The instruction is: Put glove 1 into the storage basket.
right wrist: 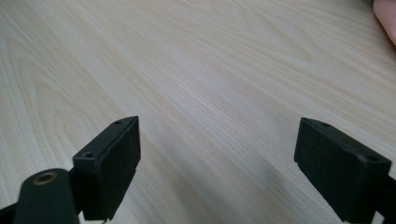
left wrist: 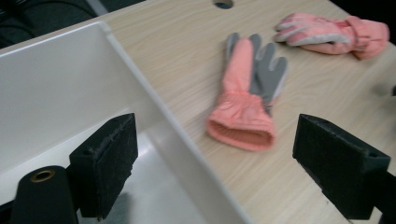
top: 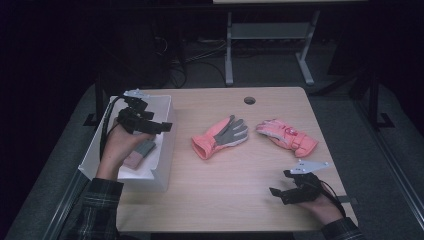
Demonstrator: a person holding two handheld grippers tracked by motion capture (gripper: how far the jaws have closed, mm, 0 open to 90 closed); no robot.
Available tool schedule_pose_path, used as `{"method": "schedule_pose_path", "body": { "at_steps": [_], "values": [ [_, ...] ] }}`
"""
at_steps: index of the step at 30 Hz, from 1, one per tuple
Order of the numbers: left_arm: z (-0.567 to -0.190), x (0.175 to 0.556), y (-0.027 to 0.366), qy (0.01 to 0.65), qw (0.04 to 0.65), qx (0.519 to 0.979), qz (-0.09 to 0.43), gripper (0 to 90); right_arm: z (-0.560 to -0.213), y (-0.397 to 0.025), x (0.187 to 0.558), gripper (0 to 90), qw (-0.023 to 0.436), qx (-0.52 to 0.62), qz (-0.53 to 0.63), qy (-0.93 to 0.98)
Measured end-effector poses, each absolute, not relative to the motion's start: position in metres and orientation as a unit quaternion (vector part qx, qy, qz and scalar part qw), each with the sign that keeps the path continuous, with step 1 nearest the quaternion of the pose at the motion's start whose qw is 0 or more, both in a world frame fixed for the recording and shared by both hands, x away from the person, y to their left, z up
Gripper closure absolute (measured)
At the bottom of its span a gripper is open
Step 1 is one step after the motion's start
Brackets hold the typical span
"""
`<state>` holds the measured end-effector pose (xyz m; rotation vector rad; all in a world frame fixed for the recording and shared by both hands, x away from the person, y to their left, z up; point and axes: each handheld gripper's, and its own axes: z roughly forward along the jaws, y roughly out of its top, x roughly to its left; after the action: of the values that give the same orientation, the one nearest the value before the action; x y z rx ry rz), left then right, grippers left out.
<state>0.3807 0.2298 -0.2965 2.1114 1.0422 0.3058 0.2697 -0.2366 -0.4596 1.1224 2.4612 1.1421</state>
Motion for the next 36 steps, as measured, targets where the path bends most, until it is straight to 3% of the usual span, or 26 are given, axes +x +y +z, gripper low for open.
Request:
{"method": "schedule_pose_path", "body": {
  "at_steps": [20,36],
  "values": [
    [-0.329,0.341,0.137,0.328,0.392,0.855,0.09,13.9,-0.461,-0.237,0.271,14.3,0.101,0.378,0.39,0.834],
    [-0.38,0.32,0.106,0.3,0.371,0.876,0.073,13.9,-0.46,-0.237,0.27,14.3,0.101,0.377,0.389,0.835]
  ]
}}
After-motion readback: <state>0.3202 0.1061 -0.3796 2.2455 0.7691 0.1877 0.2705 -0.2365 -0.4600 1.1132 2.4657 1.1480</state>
